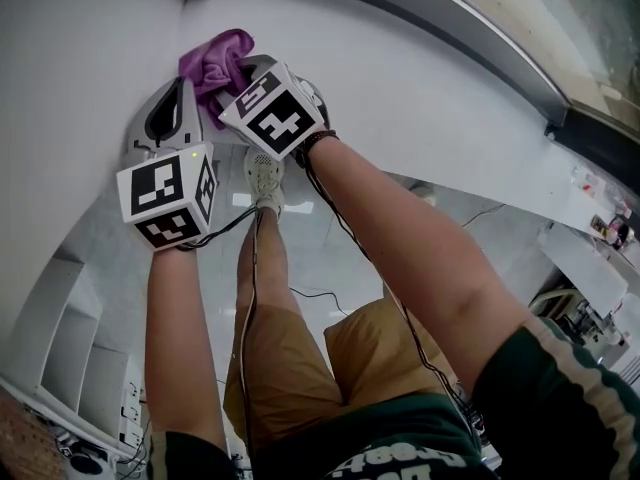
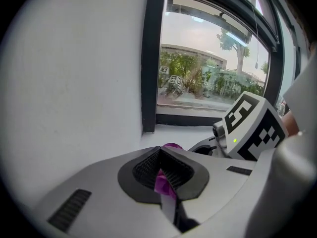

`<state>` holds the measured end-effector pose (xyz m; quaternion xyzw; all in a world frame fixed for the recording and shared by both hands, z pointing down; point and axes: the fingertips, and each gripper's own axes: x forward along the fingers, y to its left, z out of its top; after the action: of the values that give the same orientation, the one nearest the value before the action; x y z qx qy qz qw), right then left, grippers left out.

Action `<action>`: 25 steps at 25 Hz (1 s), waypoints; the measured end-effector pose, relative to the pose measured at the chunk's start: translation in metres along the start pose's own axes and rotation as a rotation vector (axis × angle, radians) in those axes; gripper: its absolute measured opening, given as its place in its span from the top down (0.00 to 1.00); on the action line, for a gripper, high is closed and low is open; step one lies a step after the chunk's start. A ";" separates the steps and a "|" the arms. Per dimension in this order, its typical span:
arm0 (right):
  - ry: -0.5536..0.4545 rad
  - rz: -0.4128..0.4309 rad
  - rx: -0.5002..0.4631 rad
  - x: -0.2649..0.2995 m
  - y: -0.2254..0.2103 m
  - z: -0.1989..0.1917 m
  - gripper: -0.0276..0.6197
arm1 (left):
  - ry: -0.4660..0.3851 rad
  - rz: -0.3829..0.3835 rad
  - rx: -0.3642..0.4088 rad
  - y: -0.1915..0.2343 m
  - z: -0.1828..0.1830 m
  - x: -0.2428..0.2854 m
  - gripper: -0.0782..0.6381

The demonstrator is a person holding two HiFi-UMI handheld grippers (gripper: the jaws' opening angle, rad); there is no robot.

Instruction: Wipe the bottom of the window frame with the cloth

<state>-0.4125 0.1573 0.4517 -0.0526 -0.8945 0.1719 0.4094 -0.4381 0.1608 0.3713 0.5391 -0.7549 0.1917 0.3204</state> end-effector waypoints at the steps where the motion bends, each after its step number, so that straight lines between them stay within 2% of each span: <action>1: 0.001 -0.002 0.001 0.000 -0.001 0.000 0.85 | 0.001 0.000 0.004 0.000 -0.001 0.000 0.88; 6: 0.012 -0.022 -0.038 -0.005 -0.005 0.000 0.85 | 0.008 -0.007 0.022 -0.007 -0.001 0.001 0.88; 25: 0.036 -0.086 0.011 -0.056 -0.038 -0.043 0.85 | 0.044 -0.099 0.103 -0.079 0.002 0.015 0.88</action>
<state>-0.3419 0.1200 0.4512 -0.0148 -0.8875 0.1580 0.4327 -0.3682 0.1219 0.3760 0.5872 -0.7092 0.2262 0.3179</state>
